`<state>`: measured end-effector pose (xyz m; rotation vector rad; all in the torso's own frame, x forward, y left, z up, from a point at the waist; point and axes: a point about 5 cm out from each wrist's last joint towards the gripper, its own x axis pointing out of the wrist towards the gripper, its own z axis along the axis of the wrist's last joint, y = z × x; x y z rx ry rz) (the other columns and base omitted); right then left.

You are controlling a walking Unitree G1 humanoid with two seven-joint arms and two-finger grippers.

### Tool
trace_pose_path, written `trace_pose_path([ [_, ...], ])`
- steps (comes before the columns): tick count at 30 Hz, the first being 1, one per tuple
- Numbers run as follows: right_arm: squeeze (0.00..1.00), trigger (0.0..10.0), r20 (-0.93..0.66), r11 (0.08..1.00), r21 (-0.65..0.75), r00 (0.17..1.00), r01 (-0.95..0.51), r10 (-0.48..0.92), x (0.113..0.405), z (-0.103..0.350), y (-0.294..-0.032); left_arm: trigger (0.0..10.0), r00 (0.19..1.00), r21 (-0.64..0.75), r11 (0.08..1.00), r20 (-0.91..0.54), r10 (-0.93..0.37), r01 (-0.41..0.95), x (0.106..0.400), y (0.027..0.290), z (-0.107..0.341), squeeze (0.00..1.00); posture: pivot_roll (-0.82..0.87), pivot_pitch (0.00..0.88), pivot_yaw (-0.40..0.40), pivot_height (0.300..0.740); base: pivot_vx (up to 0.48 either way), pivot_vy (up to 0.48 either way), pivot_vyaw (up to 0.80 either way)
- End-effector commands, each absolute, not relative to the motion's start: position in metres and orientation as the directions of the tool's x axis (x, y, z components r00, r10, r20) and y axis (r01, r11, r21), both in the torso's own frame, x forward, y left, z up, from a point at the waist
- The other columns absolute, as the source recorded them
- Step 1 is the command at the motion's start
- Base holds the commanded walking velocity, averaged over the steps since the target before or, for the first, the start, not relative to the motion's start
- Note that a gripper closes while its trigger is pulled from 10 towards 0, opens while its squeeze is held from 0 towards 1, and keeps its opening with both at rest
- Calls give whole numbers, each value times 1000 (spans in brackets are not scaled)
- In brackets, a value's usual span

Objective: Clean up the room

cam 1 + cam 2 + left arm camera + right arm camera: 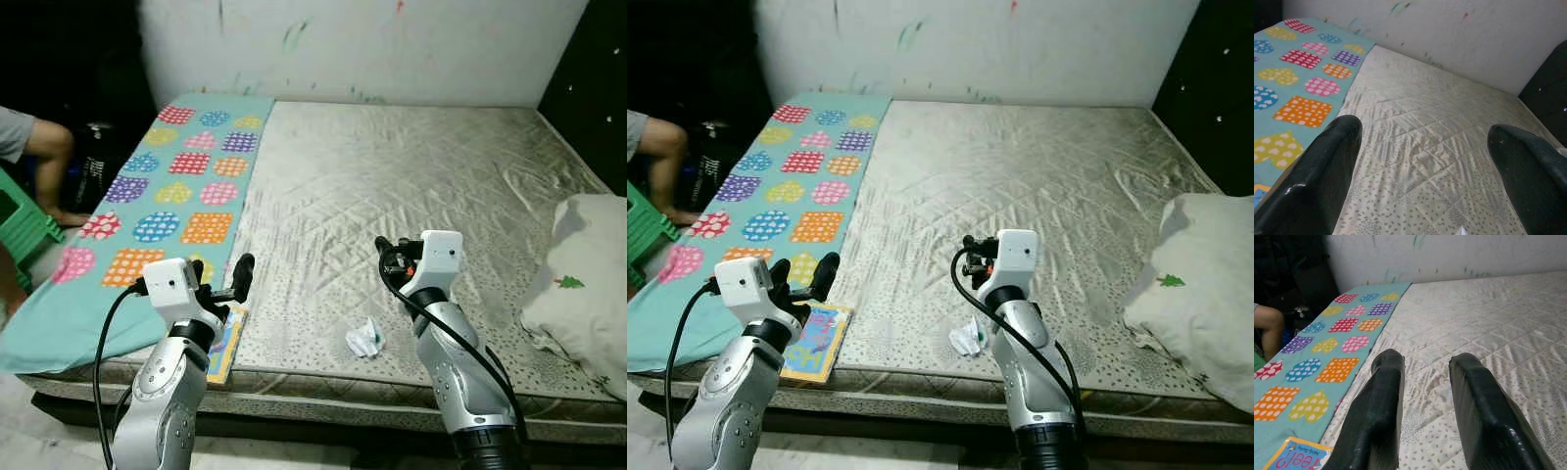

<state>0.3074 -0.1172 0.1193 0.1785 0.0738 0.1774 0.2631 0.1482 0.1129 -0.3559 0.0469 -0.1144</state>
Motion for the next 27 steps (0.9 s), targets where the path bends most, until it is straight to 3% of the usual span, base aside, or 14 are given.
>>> trace_pose_path([
  [1,0,10000,-49,966,192,981,-174,187,308,124,-116,10000,993,-344,933,-12,-114,103,264,150,116,0,-128,0,16,740,0,0,-800],
  [11,0,10000,-47,965,192,981,-178,190,310,124,-116,10000,993,-348,931,-5,-122,113,263,149,117,0,-124,0,13,740,78,0,-756],
  [23,0,10000,-52,966,185,980,-178,191,310,123,-116,10000,992,-349,930,-5,-128,118,262,148,117,0,-121,0,8,740,305,0,-245],
  [27,0,10000,-51,967,182,981,-176,188,310,123,-117,10000,994,-354,931,-28,-104,87,262,148,114,0,-121,0,8,740,0,0,-331],
])
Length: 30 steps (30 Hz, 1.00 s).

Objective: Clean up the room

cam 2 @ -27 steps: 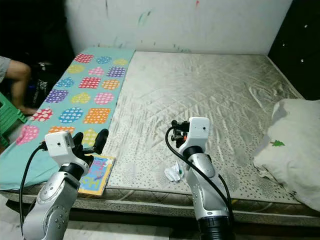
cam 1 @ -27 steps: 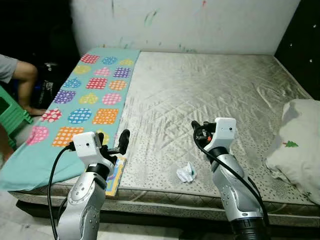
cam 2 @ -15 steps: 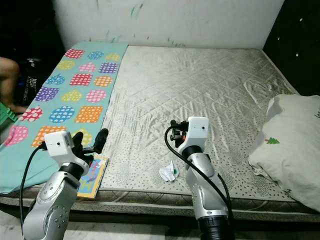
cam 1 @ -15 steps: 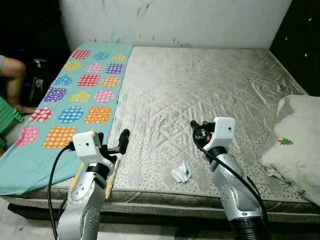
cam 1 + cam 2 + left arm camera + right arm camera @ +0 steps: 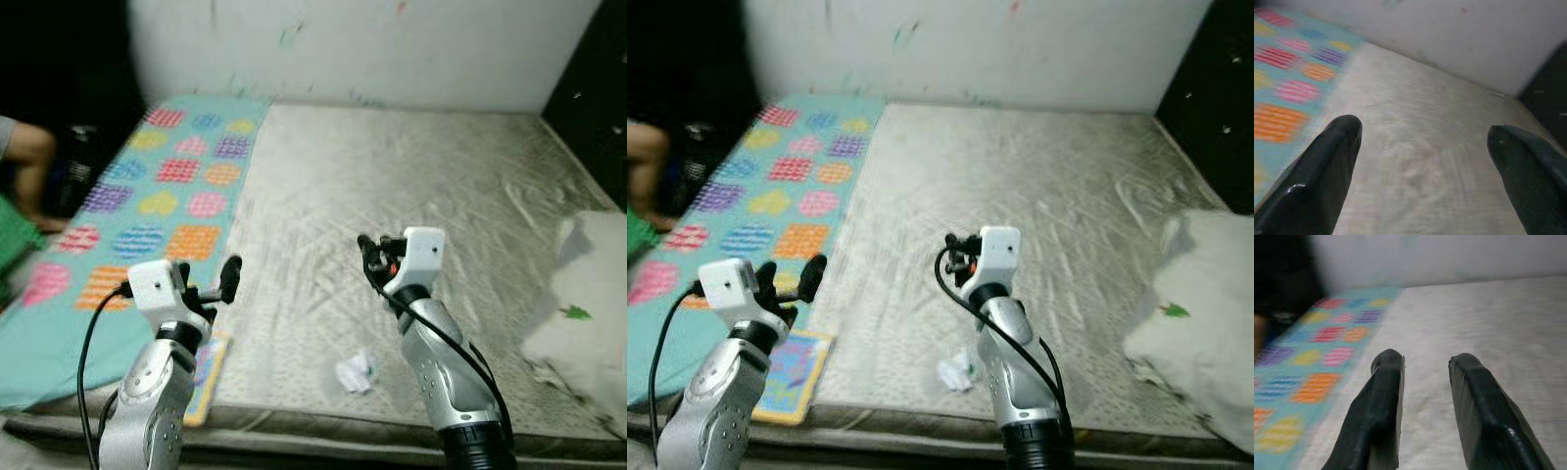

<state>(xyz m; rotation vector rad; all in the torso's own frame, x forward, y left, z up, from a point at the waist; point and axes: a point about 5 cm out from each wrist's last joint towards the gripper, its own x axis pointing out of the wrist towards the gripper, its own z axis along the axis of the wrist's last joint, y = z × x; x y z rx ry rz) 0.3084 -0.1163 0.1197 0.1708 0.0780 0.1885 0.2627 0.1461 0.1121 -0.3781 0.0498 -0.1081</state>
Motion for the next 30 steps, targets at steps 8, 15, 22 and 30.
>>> trace_pose_path([
  [8,0,10000,-66,971,174,982,-161,174,309,119,-121,10000,995,-362,930,-41,-91,70,261,150,112,0,-119,0,8,740,0,0,0],
  [15,0,10000,-65,971,179,983,-160,174,310,119,-120,10000,995,-362,930,-46,-87,65,261,150,112,0,-119,0,8,740,0,0,-177],
  [22,0,10000,-65,970,176,982,-165,178,310,120,-119,10000,995,-362,930,-51,-84,60,261,151,112,0,-118,0,9,740,0,0,-763],
  [30,0,10000,-64,970,172,981,-171,185,312,120,-118,10000,996,-358,932,-53,-77,53,261,152,112,0,-115,0,5,740,0,0,-191],
])
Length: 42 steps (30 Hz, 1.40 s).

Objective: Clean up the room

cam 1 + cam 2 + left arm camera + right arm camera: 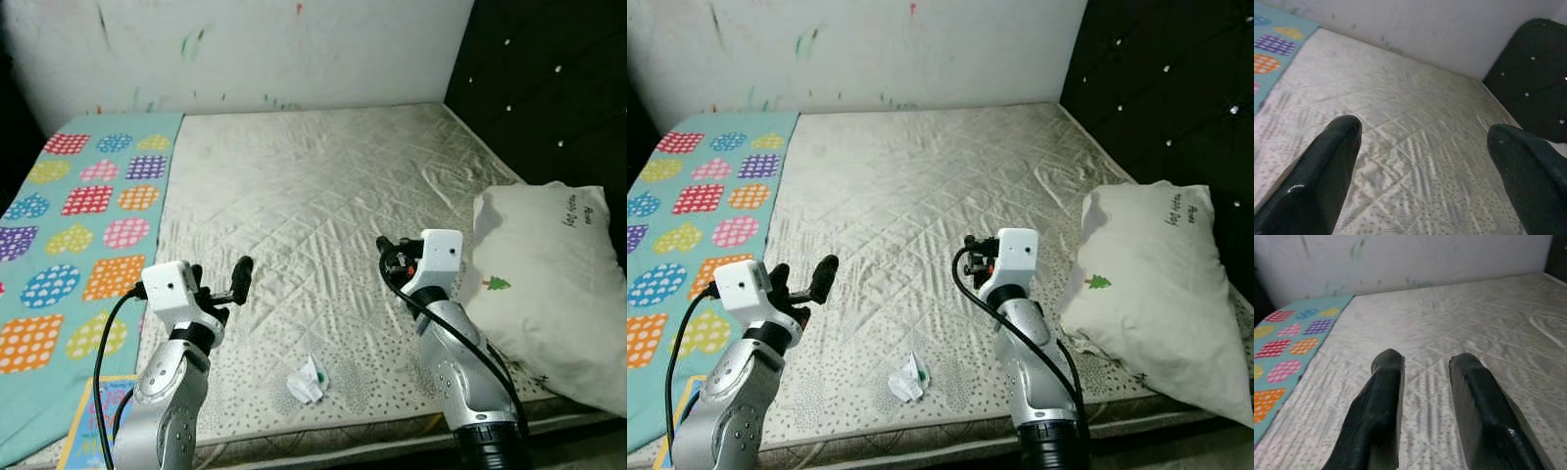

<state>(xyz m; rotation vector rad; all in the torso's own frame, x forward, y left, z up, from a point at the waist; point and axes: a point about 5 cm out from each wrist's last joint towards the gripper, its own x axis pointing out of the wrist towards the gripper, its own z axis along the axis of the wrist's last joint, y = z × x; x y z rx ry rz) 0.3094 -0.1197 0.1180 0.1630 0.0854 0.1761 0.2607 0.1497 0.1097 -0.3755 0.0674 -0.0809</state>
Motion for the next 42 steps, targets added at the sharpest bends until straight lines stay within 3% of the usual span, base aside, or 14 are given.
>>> trace_pose_path([
  [1,0,10000,-64,970,171,981,-173,186,312,120,-118,10000,996,-358,932,-53,-75,51,261,152,112,0,-115,0,5,740,0,0,0],
  [14,0,10000,-106,967,154,970,-204,221,309,113,-117,10000,997,-334,943,-72,-16,-9,255,165,111,0,-110,0,3,740,0,0,0],
  [26,0,10000,-181,963,127,949,-239,259,291,102,-135,10000,992,-276,956,-102,76,-101,225,195,113,0,-92,0,1,740,0,0,0],
  [42,0,10000,-188,955,119,938,-272,291,285,103,-137,10000,990,-271,958,-130,58,-92,222,195,112,0,-97,16,0,740,0,0,0],
])
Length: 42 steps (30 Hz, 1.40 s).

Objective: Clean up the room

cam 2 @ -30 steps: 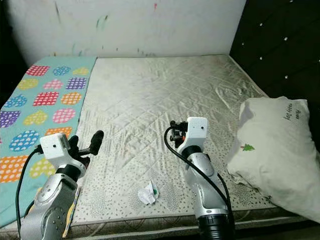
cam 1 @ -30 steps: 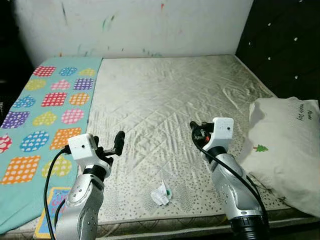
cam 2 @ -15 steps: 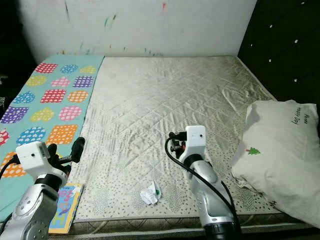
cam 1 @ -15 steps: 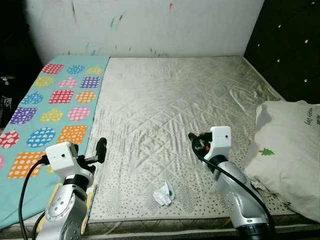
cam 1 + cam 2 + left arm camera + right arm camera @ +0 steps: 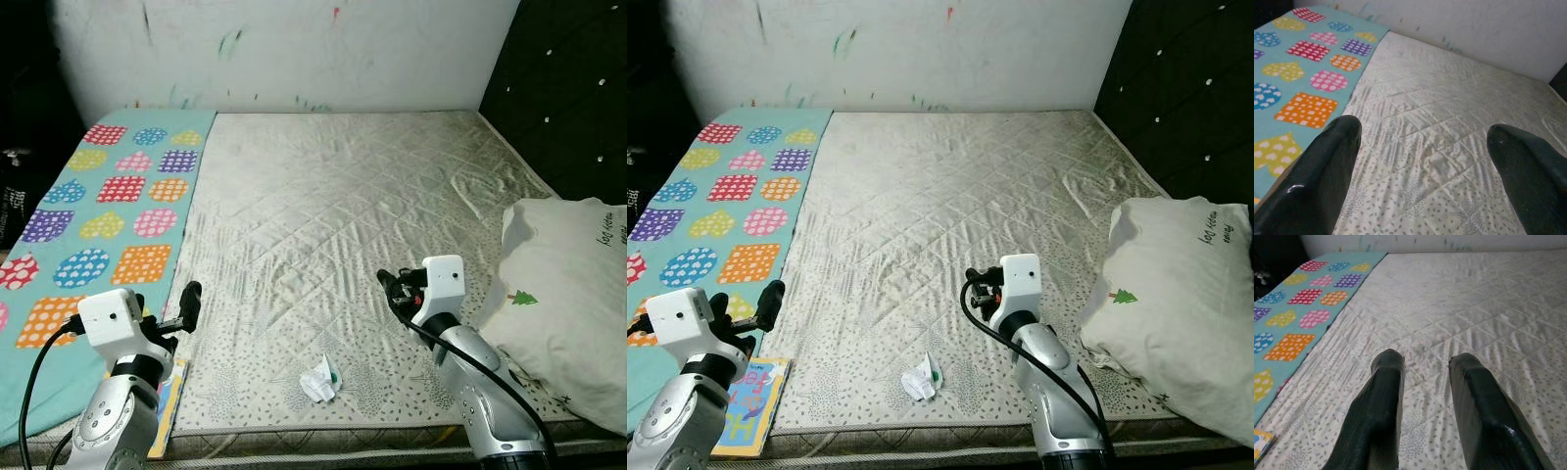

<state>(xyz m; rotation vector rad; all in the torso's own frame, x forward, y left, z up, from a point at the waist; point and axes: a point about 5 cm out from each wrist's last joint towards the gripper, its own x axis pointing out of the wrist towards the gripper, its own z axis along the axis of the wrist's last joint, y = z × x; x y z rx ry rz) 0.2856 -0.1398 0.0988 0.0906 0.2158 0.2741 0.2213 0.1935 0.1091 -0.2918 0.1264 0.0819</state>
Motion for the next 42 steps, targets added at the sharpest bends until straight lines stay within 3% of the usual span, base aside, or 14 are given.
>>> trace_pose_path([
  [1,0,10000,-189,954,120,938,-273,292,285,103,-137,10000,990,-271,958,-131,57,-91,222,195,112,0,-97,16,0,740,0,0,0],
  [10,0,10000,-188,951,122,934,-283,302,285,104,-136,10000,990,-274,958,-133,56,-91,223,194,113,0,-97,20,-5,728,0,0,0],
  [29,0,10000,-178,946,136,932,-294,315,287,105,-134,10000,989,-273,958,-132,59,-93,225,195,113,0,-100,29,-3,611,0,0,0],
  [42,0,10000,-177,944,132,929,-303,323,290,105,-132,10000,991,-272,958,-121,66,-97,226,194,115,0,-100,27,-7,611,0,0,0],
])
